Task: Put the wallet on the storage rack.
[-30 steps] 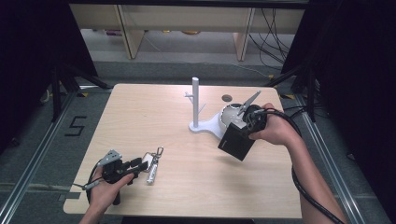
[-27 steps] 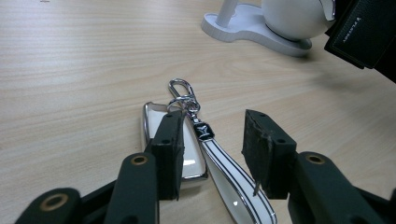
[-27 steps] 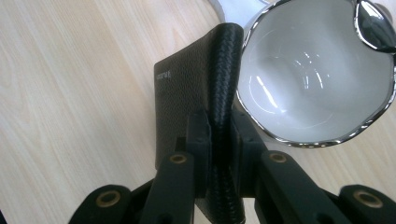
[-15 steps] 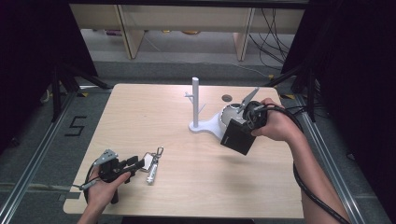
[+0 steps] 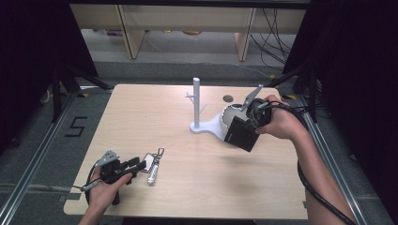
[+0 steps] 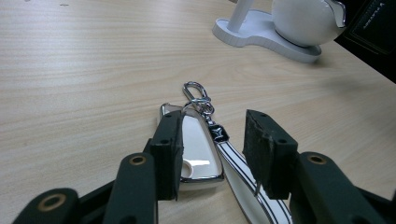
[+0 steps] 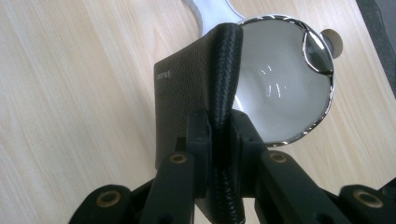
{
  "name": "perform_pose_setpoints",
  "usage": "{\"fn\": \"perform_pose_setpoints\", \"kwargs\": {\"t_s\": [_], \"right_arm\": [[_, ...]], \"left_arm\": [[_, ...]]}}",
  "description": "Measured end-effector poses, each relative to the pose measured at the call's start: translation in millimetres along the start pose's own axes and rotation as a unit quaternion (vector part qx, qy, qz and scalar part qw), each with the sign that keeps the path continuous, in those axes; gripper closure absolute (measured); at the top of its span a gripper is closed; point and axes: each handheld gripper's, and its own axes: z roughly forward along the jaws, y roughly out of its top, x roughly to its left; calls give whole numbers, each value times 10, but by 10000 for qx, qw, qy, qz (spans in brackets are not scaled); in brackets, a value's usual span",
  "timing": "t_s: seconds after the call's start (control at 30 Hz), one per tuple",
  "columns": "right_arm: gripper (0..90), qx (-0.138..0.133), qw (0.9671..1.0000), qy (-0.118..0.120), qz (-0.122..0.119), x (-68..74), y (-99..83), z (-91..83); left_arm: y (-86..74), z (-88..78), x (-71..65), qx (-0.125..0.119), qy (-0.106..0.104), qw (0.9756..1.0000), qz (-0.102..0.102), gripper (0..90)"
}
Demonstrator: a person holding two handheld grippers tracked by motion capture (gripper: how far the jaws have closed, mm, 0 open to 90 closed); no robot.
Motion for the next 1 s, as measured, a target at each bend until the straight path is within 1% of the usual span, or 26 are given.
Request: {"fn": "perform_pose_setpoints", "kwargs": {"t_s": [0.07,0.13,0.17,0.33,0.37,0.5,0.53,0.57,0.6,0.67,0.7,0.77,0.8,0.87,0.9,0.97,1.0], "right_arm": [[810,-5,10000,-18,4,-4,1,-7],[810,-22,9999,-31,-113,-21,1,-15],[810,-11,10000,-40,-89,-22,1,-19],[810,-27,9999,-80,-136,-37,11,-39],[810,-28,9998,-98,-179,-48,19,-45],[810,-52,9998,-141,-140,-59,28,-64],[810,-73,9997,-144,-184,-66,33,-69],[810,-73,9998,-151,-145,-67,34,-75],[810,-83,9997,-161,-187,-74,38,-77],[810,-95,9997,-168,-167,-79,42,-84],[810,-115,9995,-196,-200,-93,50,-95],[810,-117,9996,-190,-199,-99,52,-103],[810,-115,9996,-208,-161,-105,57,-112],[810,-135,9995,-217,-193,-114,58,-118],[810,-125,9995,-244,-162,-120,59,-128],[810,-157,9993,-246,-249,-139,61,-136],[810,-144,9993,-263,-202,-138,60,-142]], "left_arm": [[0,-2,2,-25,17,10000,-8,571],[1,-3,4,-85,30,10000,-23,571],[1,-3,4,-85,30,10000,-23,571],[3,-8,10,-88,28,10000,-17,571],[1,-7,10,-79,26,10000,-14,570],[-1,-6,11,-87,32,10000,-17,569],[-1,-3,13,-148,31,9999,-5,569],[-1,-3,11,-161,31,9999,-25,569],[-1,-3,11,-161,31,9999,-25,568],[2,-4,9,-169,30,9998,-23,568],[2,-4,9,-171,35,9998,-29,566],[1,-4,9,-169,41,9998,-33,564],[0,-3,11,-167,34,9999,-26,563],[-1,-4,11,-158,48,9999,-35,561],[-1,-3,11,-162,50,9999,-32,557],[-2,0,9,-172,52,9998,-30,556],[-2,0,9,-172,52,9998,-30,556]]}}
